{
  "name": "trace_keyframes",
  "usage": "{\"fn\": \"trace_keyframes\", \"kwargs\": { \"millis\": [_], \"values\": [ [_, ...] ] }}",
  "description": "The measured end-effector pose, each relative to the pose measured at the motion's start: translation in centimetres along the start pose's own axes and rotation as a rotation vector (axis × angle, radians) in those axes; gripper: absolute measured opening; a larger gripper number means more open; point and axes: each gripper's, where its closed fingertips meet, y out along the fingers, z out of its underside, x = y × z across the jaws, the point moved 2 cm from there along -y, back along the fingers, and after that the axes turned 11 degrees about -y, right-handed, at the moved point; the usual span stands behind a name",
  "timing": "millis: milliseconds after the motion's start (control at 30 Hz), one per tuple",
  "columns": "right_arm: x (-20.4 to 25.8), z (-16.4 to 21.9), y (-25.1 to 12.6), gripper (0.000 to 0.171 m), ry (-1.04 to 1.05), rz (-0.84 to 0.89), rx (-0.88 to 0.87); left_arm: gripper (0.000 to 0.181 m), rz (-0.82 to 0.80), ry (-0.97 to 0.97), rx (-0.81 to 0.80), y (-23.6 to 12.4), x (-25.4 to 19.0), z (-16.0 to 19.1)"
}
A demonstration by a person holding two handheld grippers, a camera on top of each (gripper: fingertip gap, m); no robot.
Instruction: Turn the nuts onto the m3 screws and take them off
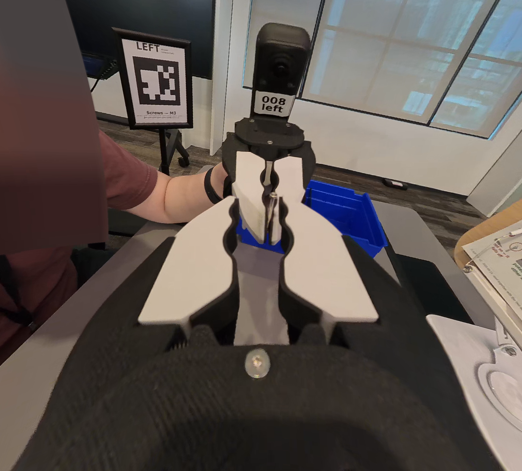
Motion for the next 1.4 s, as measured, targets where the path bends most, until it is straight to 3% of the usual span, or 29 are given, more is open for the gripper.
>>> {"fn": "trace_keyframes", "kwargs": {
  "millis": [400, 500, 633, 867, 1000, 1167, 1400],
  "values": [
    [0.1, -0.3, 0.4, 0.045, -0.065, 0.04, -0.005, 0.002, -0.028, -0.037, -0.036, -0.6, 1.0, -0.4],
    [-0.9, -1.0, 0.3, 0.064, -0.075, 0.133, -0.077, 0.002, 0.014, -0.033, -0.045, -0.6, 0.5, -0.5],
    [0.1, -0.2, 1.9, 0.077, -0.071, 0.101, -0.055, 0.002, 0.035, -0.007, -0.046, 0.1, -0.3, -0.4],
    [1.7, 0.0, 3.5, 0.078, -0.052, 0.023, -0.055, 0.002, 0.012, -0.033, -0.069, -0.1, 0.2, -0.6],
    [1.4, 0.4, 3.4, 0.086, -0.048, 0.039, -0.029, 0.002, -0.008, -0.049, -0.067, -0.3, 0.9, -0.5],
    [0.6, 0.4, 2.4, 0.083, -0.038, 0.054, -0.024, 0.002, -0.05, -0.074, -0.108, -1.4, 2.2, -1.1],
    [0.1, 0.2, 2.3, 0.081, 0.003, 0.078, -0.068, 0.002, 0.018, -0.063, -0.079, -0.5, 0.8, -0.7]
  ]
}}
